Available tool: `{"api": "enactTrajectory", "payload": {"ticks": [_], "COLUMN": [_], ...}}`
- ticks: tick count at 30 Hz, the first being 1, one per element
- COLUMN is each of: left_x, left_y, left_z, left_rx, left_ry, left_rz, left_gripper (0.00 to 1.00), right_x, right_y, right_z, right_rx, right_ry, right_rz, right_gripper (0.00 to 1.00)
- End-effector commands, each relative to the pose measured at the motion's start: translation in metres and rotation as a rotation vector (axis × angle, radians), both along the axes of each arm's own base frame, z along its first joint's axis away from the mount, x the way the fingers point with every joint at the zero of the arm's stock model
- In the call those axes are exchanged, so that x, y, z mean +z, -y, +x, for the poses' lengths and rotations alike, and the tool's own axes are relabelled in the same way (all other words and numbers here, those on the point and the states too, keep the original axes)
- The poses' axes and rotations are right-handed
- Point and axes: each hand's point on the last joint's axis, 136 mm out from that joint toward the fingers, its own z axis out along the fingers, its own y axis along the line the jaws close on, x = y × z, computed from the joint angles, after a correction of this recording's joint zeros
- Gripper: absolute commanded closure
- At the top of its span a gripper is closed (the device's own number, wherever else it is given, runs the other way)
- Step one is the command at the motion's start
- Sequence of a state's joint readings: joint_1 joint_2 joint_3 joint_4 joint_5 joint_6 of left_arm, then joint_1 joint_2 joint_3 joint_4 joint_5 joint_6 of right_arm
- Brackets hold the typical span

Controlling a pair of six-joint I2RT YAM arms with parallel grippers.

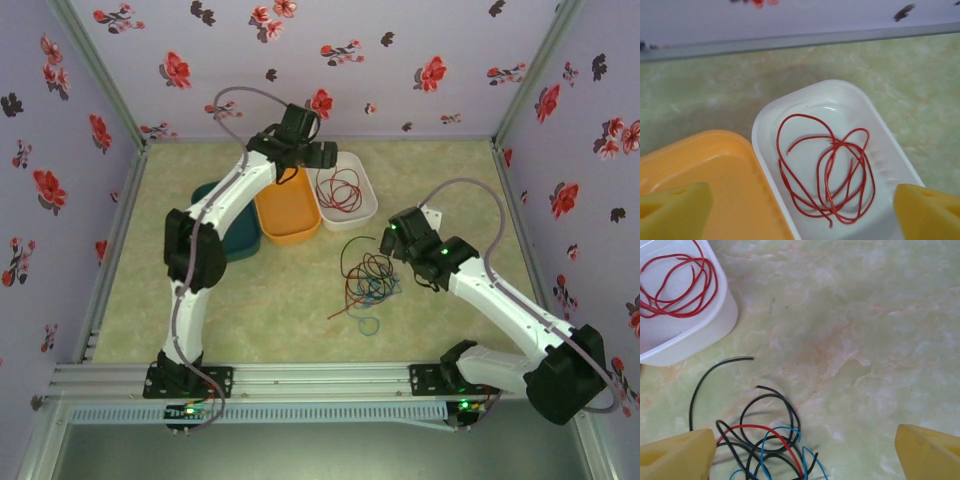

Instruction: Untangle the cables

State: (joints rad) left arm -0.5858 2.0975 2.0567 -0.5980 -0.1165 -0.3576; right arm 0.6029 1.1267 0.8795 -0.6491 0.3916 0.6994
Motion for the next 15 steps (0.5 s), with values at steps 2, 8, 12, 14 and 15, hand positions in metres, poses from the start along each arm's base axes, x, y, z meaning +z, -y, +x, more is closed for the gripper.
{"api": "enactTrajectory", "payload": {"ticks": [2, 8, 12, 14, 15], "left_x": [0.030, 0.043, 0.038, 0.030, 0.026], "left_y": [-0.004, -0.020, -0.033, -0.041, -0.047], "left_z": [-0.028, -0.080, -0.115, -0.129, -0.136], "left_rx": [-0.024, -0.049, -0.071, -0.071, -0.066], "left_ry": [0.105, 0.262, 0.329, 0.332, 0.329], "left_rz": [-0.019, -0.116, -0.168, -0.182, -0.189], "left_gripper": [0.00, 0.00, 0.00, 0.00, 0.00], "right_x": [0.004, -0.009, -0.019, -0.026, -0.028], "right_y": [-0.014, -0.038, -0.055, -0.065, -0.071], "right_z": [-0.011, -0.032, -0.043, -0.049, -0.053], "right_rx": [0.048, 0.123, 0.160, 0.186, 0.201], "right_ry": [-0.011, -0.061, -0.087, -0.105, -0.115], "right_rz": [0.030, 0.022, 0.022, 0.033, 0.038], "right_gripper": [0.12, 0.17, 0.25, 0.30, 0.33]}}
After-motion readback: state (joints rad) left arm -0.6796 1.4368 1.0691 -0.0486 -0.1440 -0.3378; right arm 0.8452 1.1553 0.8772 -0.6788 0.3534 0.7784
